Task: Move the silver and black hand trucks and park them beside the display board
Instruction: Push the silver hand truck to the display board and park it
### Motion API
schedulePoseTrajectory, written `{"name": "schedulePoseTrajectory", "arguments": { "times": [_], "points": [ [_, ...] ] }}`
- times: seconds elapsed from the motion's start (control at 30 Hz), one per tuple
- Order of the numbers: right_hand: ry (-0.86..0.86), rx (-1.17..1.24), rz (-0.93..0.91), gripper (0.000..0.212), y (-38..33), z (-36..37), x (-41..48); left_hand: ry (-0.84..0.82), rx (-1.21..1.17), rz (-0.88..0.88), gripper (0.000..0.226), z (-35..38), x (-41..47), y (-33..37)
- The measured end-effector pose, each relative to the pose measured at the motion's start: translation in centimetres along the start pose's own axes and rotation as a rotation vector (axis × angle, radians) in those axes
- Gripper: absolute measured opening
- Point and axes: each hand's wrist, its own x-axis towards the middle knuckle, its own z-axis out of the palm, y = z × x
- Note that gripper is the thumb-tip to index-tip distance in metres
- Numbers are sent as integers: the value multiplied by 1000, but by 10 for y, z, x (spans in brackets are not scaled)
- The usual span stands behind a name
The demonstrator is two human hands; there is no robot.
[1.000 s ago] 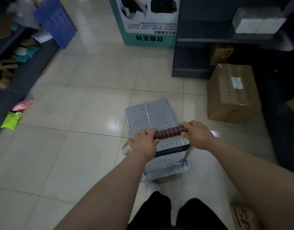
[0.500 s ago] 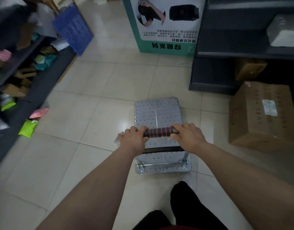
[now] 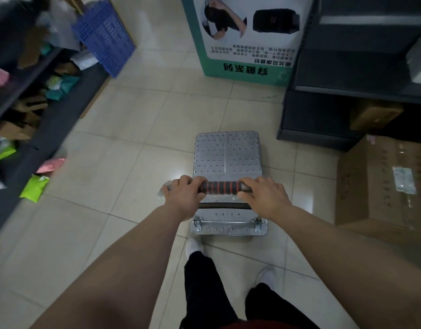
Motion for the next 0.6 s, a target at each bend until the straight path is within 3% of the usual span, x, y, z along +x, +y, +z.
{"name": "schedulePoseTrajectory", "arguments": {
  "times": [0.6],
  "points": [
    [102, 93, 271, 29, -61, -31, 171, -79, 66, 252, 35, -98, 198, -69]
  ]
}}
